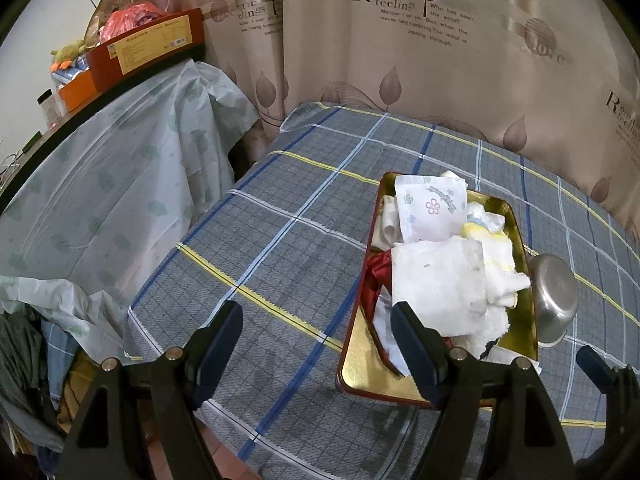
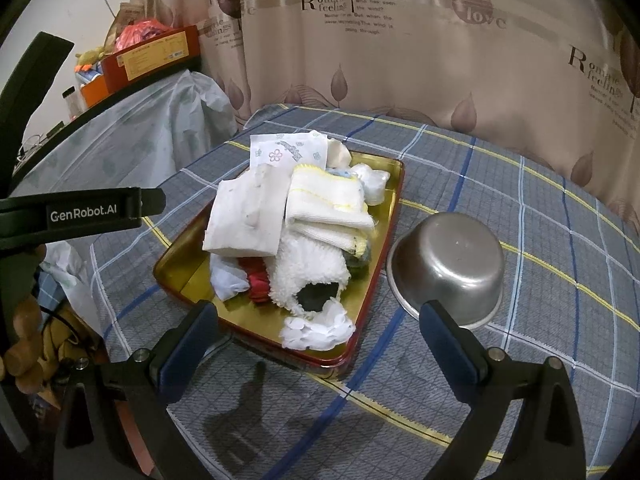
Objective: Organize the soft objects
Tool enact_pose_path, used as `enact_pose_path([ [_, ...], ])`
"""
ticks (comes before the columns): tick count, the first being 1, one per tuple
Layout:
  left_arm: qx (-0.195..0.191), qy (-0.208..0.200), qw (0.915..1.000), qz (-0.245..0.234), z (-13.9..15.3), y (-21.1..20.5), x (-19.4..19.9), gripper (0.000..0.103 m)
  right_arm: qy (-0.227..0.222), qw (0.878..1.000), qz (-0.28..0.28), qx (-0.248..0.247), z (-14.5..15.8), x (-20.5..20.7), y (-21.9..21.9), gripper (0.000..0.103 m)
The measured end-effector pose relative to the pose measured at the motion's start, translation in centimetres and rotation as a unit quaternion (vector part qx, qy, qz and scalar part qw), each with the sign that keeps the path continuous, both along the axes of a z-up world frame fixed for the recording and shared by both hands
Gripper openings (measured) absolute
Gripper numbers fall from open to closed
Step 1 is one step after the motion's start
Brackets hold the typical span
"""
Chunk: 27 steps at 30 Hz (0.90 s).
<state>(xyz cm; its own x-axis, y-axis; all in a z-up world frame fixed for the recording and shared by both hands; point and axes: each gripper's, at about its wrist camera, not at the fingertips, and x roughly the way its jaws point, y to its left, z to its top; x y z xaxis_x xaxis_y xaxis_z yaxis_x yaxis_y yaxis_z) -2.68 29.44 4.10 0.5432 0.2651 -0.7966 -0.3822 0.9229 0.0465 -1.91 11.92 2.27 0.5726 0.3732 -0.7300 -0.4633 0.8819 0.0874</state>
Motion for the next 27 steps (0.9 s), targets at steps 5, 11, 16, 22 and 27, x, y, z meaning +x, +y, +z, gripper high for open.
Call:
enact_pose_path([
  [5, 0.002, 0.001, 1.0, -0.003, -0.1, -0.24, -0.03, 0.078, 0.007, 1.0, 0.001, 0.001, -0.25, 0.08, 0.13, 0.1],
  [11, 0.001, 0.002, 1.0, -0.002, -0.11, -0.27, -0.04, 0.078, 0.007, 1.0, 0.0, -0.002, -0.37, 0.09, 0.29, 0.1],
  [16, 0.0, 0.003, 1.0, -0.003, -0.15, -0.23, 0.02, 0.078, 0.01, 1.0, -0.003, -0.001, -0.47, 0.08, 0.3, 0.1],
  [22, 0.001, 0.004, 1.0, -0.004, -0.17, -0.16, 0.06, 0.078, 0.011, 1.0, -0.004, -0.005, -0.48, 0.06, 0.33, 0.1],
  [27, 0.002, 0.006, 1.0, -0.002, -0.18, -0.15, 0.12, 0.078, 0.007, 1.0, -0.004, -0.008, -0.3, 0.15, 0.34, 0.1],
])
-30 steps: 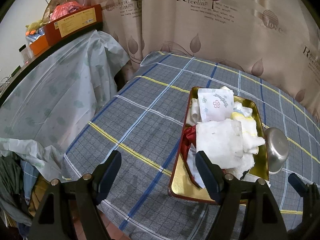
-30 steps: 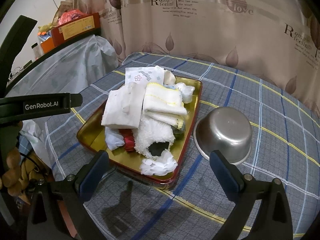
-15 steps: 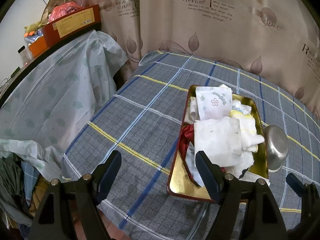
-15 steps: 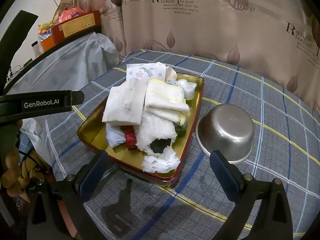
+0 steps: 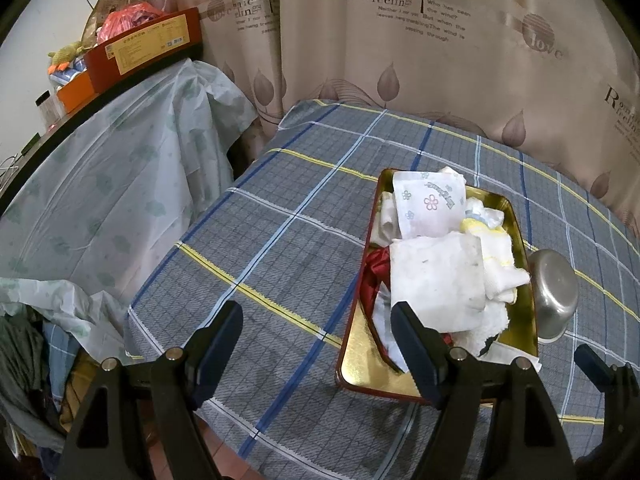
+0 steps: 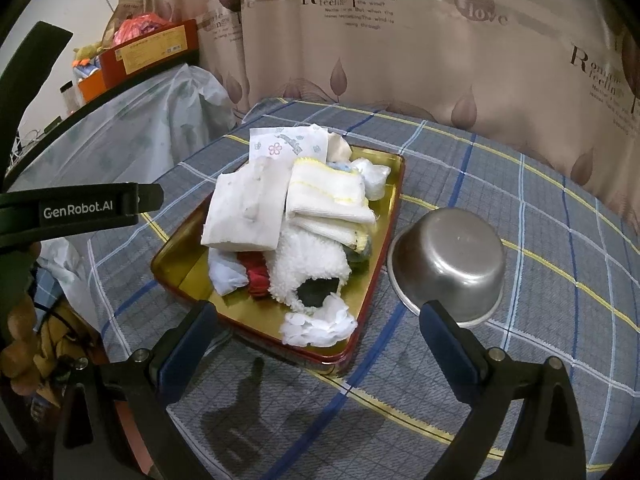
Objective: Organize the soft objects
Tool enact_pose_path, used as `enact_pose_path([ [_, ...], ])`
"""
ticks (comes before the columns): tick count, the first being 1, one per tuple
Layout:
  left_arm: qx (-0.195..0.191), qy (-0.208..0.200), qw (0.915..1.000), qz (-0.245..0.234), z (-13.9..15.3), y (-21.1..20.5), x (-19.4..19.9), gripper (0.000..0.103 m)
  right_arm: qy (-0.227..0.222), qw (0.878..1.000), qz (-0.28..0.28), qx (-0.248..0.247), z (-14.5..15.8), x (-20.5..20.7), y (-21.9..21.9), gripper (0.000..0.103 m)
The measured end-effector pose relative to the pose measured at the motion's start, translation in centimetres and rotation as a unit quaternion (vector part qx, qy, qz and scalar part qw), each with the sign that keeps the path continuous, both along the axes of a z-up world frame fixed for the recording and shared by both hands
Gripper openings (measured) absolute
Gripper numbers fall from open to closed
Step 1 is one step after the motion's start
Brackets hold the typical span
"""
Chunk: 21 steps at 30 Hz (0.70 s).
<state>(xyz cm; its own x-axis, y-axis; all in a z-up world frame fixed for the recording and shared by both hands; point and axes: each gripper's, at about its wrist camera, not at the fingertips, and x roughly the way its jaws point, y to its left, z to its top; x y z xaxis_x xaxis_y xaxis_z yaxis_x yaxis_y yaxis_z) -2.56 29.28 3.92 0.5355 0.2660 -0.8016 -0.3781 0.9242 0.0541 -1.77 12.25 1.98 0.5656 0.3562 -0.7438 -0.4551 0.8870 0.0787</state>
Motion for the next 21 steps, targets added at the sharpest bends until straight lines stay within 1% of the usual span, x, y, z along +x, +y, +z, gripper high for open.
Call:
enact_pose_path([
  [21, 0.0, 0.001, 1.0, -0.006, 0.19, -0.07, 0.01, 0.078, 0.001, 1.0, 0.003, -0.005, -0.19, -0.01, 0.16, 0.1],
])
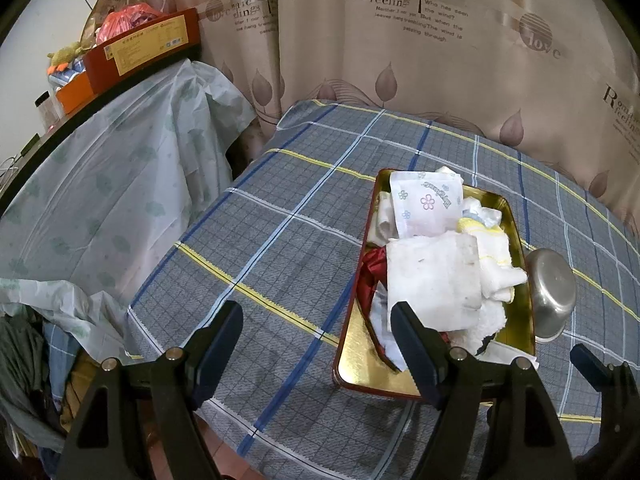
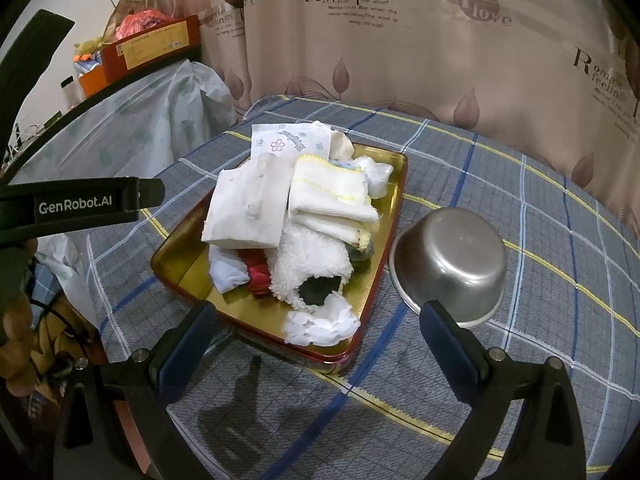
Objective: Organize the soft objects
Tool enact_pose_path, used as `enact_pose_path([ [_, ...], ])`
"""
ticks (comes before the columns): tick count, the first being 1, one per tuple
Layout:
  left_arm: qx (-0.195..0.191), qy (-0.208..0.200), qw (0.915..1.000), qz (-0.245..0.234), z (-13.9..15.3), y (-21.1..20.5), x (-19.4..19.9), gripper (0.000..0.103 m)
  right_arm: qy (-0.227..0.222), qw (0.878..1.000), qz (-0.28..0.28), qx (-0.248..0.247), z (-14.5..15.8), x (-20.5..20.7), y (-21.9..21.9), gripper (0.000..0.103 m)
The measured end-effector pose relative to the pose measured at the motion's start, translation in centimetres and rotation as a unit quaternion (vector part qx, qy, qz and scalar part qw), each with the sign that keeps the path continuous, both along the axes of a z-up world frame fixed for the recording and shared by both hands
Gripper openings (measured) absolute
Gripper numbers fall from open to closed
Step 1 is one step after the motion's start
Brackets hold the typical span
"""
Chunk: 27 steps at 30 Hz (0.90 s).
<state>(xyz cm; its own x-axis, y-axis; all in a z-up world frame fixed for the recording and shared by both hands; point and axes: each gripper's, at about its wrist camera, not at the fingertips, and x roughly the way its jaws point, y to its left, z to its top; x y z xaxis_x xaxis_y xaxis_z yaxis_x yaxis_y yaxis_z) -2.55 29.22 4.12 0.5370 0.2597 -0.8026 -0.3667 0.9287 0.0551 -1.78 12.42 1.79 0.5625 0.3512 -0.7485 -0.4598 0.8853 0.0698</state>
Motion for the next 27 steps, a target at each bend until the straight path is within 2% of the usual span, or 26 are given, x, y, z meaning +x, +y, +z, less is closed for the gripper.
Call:
enact_pose_path([
  [10, -0.002, -0.003, 0.9999, -0.01, -0.13, -0.17, -0.11, 0.078, 0.001, 1.0, 0.0, -0.001, -0.27, -0.17, 0.08, 0.1],
  [17, 0.012, -0.016, 0.9997, -0.013, 0.14, -0.63, -0.31, 0.078, 0.002, 1.0, -0.001, 0.0, -0.33, -0.18, 0.07, 0.1],
  [24, 0.017, -0.015, 0.9996, -0.019, 0.06, -0.9, -0.33, 0.078, 0.001, 1.0, 0.001, 0.001, -0.33, -0.22, 0.04, 0.1],
  [27, 0.03, -0.01, 0.9995, -0.007, 0.06, -0.87, -0.13, 0.078, 0.001, 1.0, 0.002, 0.001, -0.41, -0.3, 0.06, 0.1],
])
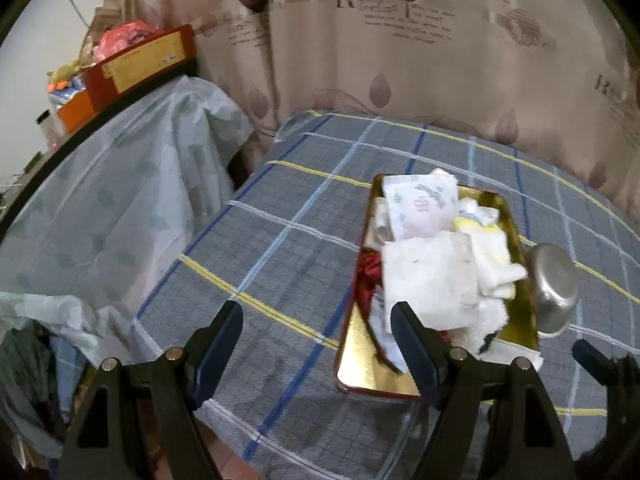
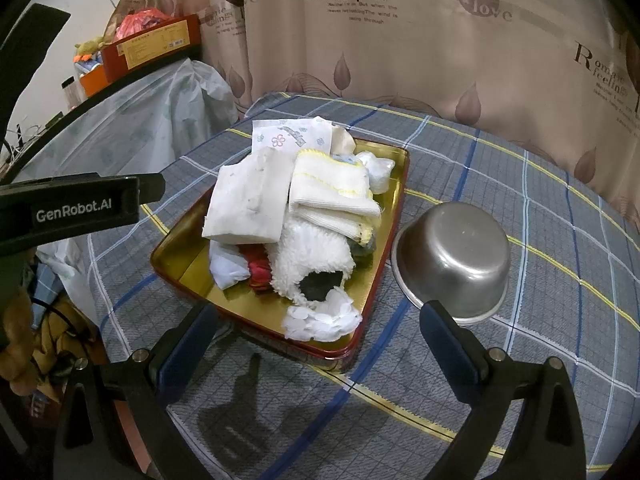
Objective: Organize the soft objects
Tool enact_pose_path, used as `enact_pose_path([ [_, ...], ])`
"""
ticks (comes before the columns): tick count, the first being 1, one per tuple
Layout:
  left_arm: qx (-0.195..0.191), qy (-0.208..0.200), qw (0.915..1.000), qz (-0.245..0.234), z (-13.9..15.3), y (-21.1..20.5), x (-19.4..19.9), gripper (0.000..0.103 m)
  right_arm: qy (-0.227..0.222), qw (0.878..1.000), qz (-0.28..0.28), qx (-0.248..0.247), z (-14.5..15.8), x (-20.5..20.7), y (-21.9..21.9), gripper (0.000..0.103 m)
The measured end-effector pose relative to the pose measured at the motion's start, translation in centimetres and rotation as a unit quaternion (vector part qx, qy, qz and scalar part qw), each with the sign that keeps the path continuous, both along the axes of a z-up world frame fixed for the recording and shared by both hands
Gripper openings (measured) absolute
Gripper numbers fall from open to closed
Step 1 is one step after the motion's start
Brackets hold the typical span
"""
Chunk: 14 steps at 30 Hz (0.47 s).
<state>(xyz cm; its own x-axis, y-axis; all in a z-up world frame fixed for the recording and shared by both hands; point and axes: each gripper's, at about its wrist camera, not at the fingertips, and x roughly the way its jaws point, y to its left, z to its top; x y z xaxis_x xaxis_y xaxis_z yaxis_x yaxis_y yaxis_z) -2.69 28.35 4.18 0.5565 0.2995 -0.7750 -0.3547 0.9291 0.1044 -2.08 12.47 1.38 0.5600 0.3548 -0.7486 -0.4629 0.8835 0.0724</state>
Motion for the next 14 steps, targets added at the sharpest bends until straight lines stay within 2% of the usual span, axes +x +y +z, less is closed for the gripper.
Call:
enact_pose_path([
  [14, 0.006, -0.011, 0.9999, -0.01, 0.43, -0.48, 0.05, 0.078, 0.0, 1.0, 0.0, 0.002, -0.06, -0.14, 0.04, 0.1],
])
